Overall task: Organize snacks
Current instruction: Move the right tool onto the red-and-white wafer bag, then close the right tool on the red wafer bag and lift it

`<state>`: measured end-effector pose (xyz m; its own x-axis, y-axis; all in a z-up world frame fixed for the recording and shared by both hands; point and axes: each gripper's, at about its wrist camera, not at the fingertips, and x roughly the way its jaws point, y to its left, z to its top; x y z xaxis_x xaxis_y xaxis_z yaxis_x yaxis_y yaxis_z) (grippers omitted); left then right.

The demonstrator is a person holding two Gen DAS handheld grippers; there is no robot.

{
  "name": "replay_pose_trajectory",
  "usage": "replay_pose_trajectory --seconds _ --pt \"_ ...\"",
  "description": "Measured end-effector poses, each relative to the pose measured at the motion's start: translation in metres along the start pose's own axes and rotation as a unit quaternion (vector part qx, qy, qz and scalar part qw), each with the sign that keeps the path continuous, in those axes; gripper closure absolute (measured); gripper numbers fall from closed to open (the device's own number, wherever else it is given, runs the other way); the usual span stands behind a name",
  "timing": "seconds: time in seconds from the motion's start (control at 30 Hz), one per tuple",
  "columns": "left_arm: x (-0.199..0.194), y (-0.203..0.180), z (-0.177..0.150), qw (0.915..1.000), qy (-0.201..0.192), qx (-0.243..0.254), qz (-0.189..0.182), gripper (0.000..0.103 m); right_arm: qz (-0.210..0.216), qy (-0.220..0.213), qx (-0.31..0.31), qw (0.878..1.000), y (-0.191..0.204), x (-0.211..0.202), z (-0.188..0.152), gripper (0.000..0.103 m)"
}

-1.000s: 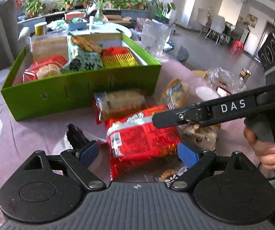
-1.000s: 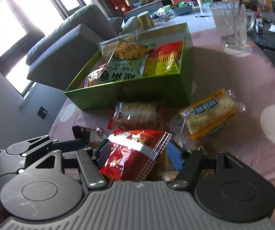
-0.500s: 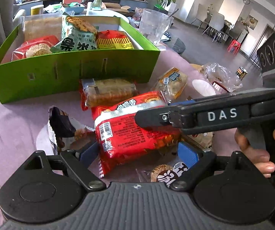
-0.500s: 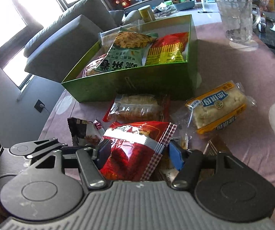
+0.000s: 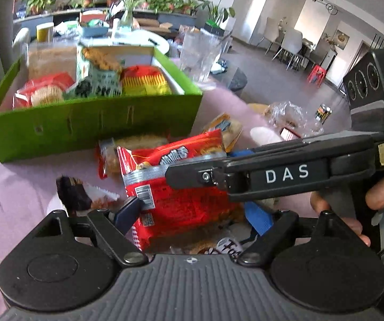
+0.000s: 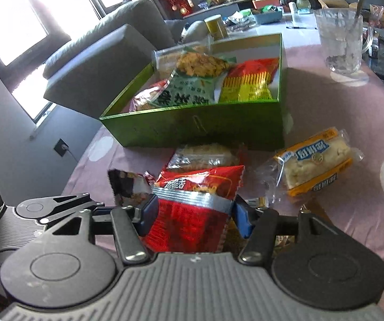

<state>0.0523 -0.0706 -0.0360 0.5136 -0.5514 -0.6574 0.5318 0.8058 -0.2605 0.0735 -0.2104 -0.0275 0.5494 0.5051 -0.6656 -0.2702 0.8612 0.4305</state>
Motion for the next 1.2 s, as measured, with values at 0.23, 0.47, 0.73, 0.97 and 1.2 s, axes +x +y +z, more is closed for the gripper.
replay_pose_trajectory --seconds 0.23,0.47,0.73,0.97,1.2 --pt "-0.017 -0.018 0.009 0.9984 -0.035 0.042 -0.009 0.021 0.038 -0.015 -0.004 0.999 0.012 -0.011 0.004 0.048" --pt "-0.008 0.010 0.001 0.9991 -0.003 -0.017 0.038 0.020 -0.029 -0.029 0.000 0.999 -0.003 -0.011 0.006 0.048" --pt "0.006 0.035 -0.004 0.9968 0.020 -0.061 0.048 0.017 -0.012 -0.016 0.026 0.999 -0.015 -0.008 0.008 0.048" --pt "0.027 0.041 -0.006 0.9958 0.043 -0.072 0.036 0.013 -0.014 0.024 0.019 0.999 -0.010 0.007 0.003 0.044" --pt "0.017 0.026 0.000 0.9984 0.019 -0.051 0.017 0.025 -0.003 0.022 0.007 1.000 -0.003 0.009 0.000 0.062"
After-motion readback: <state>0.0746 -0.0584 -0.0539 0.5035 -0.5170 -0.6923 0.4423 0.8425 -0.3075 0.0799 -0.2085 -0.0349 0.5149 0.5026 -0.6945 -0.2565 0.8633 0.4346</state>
